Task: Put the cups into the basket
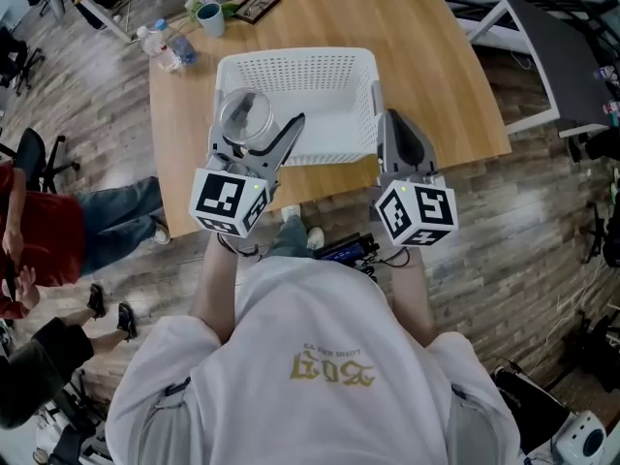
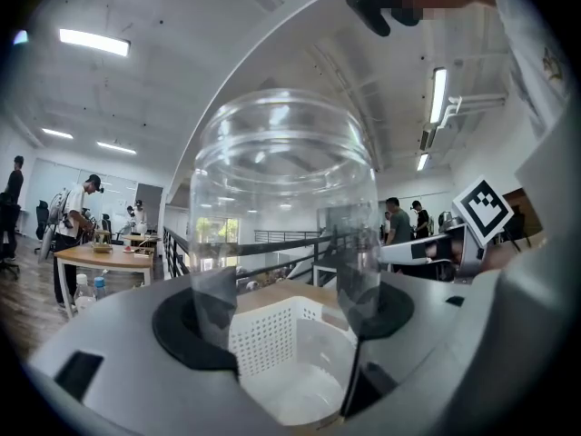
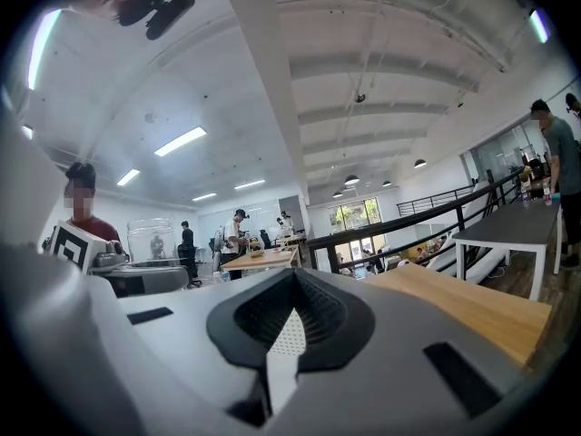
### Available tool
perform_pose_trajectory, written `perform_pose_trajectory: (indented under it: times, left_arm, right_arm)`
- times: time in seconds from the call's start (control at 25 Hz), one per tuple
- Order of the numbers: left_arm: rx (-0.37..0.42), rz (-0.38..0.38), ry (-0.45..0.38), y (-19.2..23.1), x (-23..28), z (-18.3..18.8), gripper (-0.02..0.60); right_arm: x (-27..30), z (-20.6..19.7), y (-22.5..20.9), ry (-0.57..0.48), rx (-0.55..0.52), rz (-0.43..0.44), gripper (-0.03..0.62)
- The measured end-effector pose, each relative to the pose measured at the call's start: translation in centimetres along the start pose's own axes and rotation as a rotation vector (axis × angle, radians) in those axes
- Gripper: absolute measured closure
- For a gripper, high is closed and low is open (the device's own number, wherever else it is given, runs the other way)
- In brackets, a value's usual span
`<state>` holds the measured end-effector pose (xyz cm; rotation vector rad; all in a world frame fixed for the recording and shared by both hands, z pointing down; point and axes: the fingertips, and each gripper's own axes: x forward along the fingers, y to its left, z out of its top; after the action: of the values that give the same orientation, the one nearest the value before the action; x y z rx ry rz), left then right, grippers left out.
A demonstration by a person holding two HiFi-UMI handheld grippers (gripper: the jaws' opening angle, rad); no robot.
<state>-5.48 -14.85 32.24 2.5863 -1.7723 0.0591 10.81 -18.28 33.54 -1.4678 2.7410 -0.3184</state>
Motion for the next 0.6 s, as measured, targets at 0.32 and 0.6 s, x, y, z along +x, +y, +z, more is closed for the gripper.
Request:
perform_pose_trajectory:
  times: [0.32,0.6]
  left_arm:
    - [0.032,0.006,-0.020,1.7,2.1,-0.6,0.247]
    - [0.076,0.015,-0.013,3.0,3.8,-1.6,0.247]
  right_arm:
    - [2.8,-0.8,0.4,0.044,0.006,0.032,0.583]
    - [4.7,-1.1,1.1,0.079,0.031,0.076,0.583]
